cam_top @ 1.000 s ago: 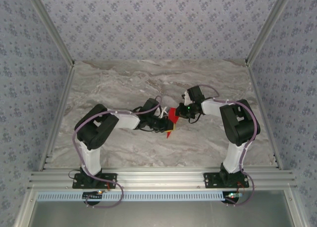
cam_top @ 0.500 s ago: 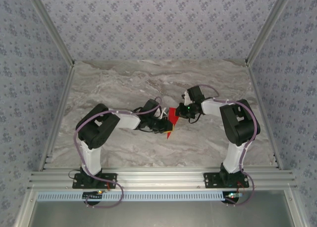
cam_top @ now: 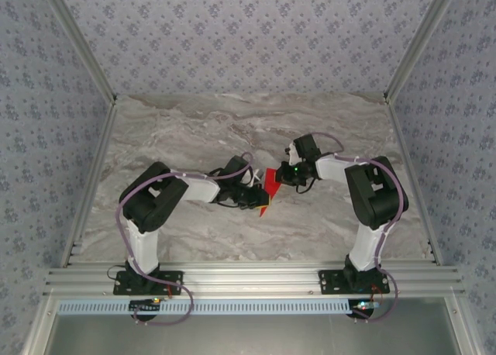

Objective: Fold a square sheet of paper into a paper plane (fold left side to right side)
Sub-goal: Fold the wing for the fifth time at the center of the table.

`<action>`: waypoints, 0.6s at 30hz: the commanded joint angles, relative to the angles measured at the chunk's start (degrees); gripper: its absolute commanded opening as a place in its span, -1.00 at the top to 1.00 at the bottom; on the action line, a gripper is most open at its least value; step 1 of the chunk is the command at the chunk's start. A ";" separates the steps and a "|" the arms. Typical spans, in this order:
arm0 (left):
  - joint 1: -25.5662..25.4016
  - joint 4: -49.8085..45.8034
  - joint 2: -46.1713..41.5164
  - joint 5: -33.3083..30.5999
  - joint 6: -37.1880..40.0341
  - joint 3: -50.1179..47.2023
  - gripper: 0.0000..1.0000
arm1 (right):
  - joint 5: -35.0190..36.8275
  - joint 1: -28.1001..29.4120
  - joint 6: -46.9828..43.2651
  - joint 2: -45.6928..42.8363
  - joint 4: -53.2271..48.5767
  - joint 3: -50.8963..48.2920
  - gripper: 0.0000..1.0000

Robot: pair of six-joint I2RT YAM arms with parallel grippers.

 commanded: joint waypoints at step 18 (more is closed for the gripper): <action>-0.96 -5.53 4.51 -2.56 0.01 0.16 0.96 | 1.99 4.55 2.65 -17.08 3.62 -11.17 0.87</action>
